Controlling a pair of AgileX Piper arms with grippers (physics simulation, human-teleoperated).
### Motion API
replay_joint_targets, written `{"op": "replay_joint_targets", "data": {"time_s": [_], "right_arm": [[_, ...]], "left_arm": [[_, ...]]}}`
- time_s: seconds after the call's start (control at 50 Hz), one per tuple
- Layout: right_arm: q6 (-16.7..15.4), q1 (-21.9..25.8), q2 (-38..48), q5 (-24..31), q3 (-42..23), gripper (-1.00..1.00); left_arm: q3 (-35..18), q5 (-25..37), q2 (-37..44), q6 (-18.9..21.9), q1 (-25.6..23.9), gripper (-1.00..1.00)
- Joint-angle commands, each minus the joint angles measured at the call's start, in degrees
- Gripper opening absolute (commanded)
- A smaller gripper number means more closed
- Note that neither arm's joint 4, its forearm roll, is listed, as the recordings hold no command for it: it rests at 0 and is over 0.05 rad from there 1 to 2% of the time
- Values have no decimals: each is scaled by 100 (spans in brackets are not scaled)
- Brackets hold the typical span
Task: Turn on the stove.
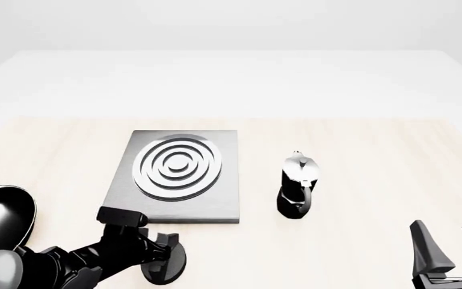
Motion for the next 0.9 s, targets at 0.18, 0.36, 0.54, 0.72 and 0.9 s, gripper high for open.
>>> {"op": "replay_joint_targets", "data": {"time_s": [0.18, 0.36, 0.54, 0.72, 0.9], "right_arm": [[-21, 2, 83, -73, 0, 100], [-27, -2, 18, -15, 0, 100], [-30, -2, 53, -50, 0, 100], [-30, -2, 63, -63, -1, 100], [-33, 3, 26, -25, 0, 100]], "left_arm": [[188, 203, -314, 762, 925, 100], [235, 206, -371, 730, 1020, 100], [251, 235, -415, 728, 1084, 100], [249, 240, -429, 723, 1139, 100], [153, 727, -1087, 828, 1214, 100]]}}
